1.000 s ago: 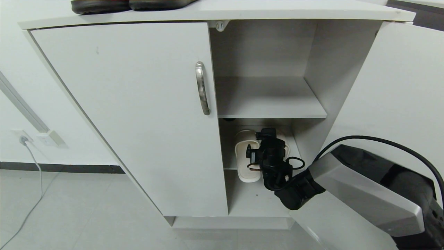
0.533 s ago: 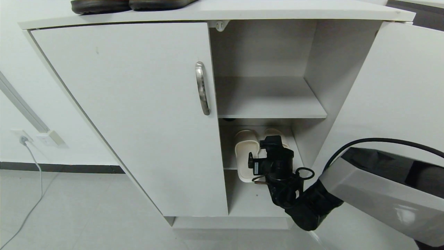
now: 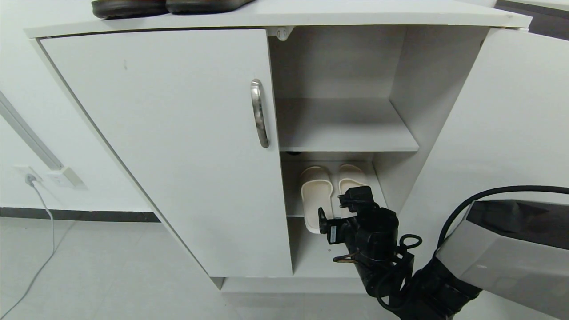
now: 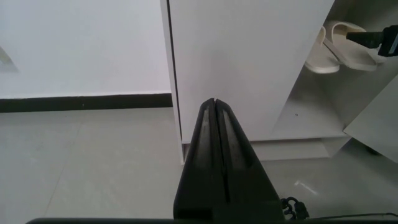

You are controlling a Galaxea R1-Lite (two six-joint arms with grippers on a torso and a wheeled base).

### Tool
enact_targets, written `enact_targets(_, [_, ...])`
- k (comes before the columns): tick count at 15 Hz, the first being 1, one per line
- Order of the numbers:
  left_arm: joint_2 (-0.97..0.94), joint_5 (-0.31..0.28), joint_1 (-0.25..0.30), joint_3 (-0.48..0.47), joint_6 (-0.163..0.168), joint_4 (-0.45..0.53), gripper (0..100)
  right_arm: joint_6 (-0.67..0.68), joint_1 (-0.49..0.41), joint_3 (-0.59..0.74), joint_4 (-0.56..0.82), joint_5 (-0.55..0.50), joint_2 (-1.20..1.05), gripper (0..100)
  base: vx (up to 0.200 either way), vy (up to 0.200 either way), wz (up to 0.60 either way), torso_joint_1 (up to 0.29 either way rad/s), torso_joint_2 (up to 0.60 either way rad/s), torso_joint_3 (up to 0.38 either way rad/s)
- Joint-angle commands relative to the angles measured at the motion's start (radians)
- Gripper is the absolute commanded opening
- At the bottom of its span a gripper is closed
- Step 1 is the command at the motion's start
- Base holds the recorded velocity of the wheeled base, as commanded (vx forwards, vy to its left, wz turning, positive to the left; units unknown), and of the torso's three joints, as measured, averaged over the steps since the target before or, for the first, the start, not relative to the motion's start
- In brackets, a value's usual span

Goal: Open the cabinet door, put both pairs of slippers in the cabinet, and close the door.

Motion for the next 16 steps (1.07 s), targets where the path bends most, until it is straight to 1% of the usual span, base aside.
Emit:
enact_targets(1, [0.001, 0.000, -0.001, 0.000, 0.001, 0.000, 0, 0.000, 0.003, 0.007, 0.000, 0.000, -0.015, 100, 0.000, 0.000, 0.00, 0.000, 0.00, 0.000])
enact_targets(3, [0.001, 0.000, 0.000, 0.000, 0.001, 0.000, 0, 0.000, 0.003, 0.006, -0.001, 0.000, -0.015, 100, 0.000, 0.000, 0.00, 0.000, 0.00, 0.000])
enact_targets(9, [0.001, 0.000, 0.000, 0.000, 0.000, 0.000, 0, 0.000, 0.003, 0.004, 0.000, 0.000, -0.011, 100, -0.200, 0.000, 0.00, 0.001, 0.00, 0.000])
enact_targets(16, [0.001, 0.000, 0.000, 0.000, 0.000, 0.000, 0, 0.000, 0.003, 0.006, -0.001, -0.001, -0.009, 100, 0.000, 0.000, 0.00, 0.000, 0.00, 0.000])
